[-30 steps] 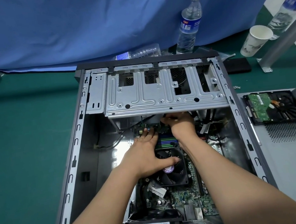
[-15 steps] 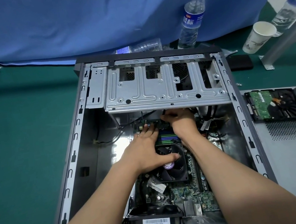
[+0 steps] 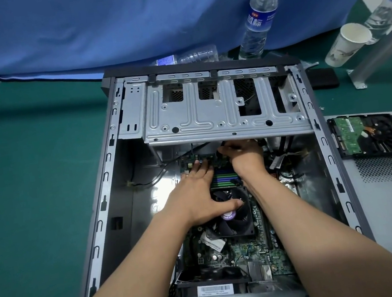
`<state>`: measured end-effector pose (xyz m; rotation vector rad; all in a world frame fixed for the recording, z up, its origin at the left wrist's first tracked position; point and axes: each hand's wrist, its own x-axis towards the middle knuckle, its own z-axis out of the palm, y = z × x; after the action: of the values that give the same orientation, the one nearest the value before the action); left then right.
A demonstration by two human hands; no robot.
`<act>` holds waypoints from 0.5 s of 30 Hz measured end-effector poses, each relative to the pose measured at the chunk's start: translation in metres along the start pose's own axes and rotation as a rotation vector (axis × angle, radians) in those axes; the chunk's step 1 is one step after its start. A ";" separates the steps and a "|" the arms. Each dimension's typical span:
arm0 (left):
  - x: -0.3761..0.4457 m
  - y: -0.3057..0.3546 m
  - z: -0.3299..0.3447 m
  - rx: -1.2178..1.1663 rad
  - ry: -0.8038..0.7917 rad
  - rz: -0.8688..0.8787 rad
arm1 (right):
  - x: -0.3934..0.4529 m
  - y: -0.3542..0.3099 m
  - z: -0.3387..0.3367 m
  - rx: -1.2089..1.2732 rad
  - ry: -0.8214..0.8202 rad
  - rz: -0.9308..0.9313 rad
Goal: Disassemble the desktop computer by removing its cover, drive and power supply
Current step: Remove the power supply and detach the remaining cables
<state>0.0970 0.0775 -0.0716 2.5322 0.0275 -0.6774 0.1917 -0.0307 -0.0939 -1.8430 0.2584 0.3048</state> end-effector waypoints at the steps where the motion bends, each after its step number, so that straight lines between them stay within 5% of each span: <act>1: 0.000 0.000 0.000 0.003 0.002 0.001 | -0.001 0.000 0.000 -0.032 -0.018 -0.007; 15: 0.001 0.001 0.000 0.006 -0.005 -0.002 | 0.001 0.003 -0.004 -0.058 -0.052 -0.016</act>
<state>0.0985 0.0769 -0.0718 2.5359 0.0261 -0.6858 0.1918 -0.0351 -0.0961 -1.8905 0.2009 0.3513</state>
